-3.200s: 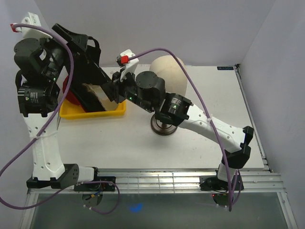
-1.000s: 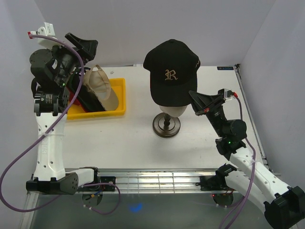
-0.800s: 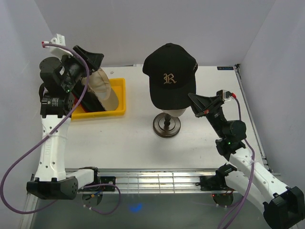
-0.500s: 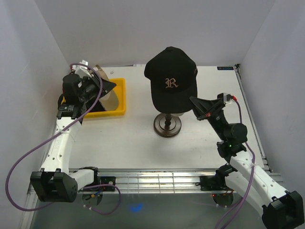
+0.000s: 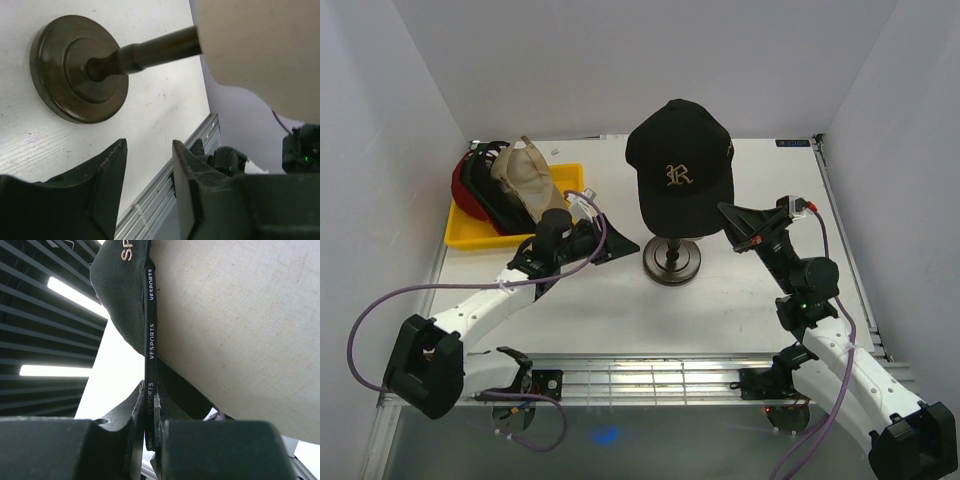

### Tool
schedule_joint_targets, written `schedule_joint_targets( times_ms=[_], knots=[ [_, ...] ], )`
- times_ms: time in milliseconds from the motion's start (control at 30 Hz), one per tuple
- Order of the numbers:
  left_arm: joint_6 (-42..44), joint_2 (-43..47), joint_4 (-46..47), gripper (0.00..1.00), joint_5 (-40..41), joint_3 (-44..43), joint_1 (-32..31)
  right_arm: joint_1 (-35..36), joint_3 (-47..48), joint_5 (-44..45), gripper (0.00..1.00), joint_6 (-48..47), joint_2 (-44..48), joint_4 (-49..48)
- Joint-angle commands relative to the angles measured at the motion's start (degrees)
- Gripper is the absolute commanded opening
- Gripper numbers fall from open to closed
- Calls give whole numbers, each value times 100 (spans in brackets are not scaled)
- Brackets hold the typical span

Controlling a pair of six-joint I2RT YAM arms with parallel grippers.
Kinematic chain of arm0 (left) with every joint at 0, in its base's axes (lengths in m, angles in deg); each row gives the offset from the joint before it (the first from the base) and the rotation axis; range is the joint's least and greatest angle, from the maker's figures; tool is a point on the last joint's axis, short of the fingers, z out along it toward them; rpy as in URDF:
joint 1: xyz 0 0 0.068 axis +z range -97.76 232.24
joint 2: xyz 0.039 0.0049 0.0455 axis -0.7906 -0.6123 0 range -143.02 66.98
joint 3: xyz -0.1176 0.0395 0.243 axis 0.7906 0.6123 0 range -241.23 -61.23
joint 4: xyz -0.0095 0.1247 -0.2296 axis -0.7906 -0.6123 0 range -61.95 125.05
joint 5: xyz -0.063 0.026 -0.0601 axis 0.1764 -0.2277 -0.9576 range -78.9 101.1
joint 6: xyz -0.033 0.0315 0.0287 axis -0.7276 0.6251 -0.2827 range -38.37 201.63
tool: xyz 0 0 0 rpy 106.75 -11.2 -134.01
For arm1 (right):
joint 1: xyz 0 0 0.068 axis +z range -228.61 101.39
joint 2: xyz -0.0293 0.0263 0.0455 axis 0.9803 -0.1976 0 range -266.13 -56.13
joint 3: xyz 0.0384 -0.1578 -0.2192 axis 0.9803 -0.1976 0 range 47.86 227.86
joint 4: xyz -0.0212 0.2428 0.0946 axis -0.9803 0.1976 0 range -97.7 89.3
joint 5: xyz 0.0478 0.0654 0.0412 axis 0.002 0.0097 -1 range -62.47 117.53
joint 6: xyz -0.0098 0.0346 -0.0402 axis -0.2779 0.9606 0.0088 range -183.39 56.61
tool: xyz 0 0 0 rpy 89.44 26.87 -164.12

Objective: Stack the hats

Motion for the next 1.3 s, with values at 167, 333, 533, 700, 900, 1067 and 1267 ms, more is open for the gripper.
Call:
schedule_joint_targets(
  times_ms=[167, 333, 533, 700, 900, 1067, 1267],
  knots=[
    [-280, -669, 2760, 70, 1942, 736, -974, -107, -50, 145, 8, -187, -107, 454],
    [259, -1460, 3832, 74, 2680, 718, -1696, -124, -111, 136, 8, -151, -81, 410],
    [601, -2348, 4053, 77, 3103, 402, -2039, -212, -147, 40, 8, -72, -89, 410],
    [813, -2629, 4010, 78, 3560, 226, -2285, -291, -164, -31, 8, -46, -124, 410],
    [1032, -2823, 3632, 80, 4578, -134, -2557, -309, -173, -84, 8, -28, -160, 393],
    [1278, -2622, 3912, 81, 5081, -73, -2821, -318, -129, -93, 8, -11, -168, 410],
    [1288, -2586, 4027, 84, 5415, -73, -2857, -379, -278, -75, 8, 104, -2, 787]
  ],
)
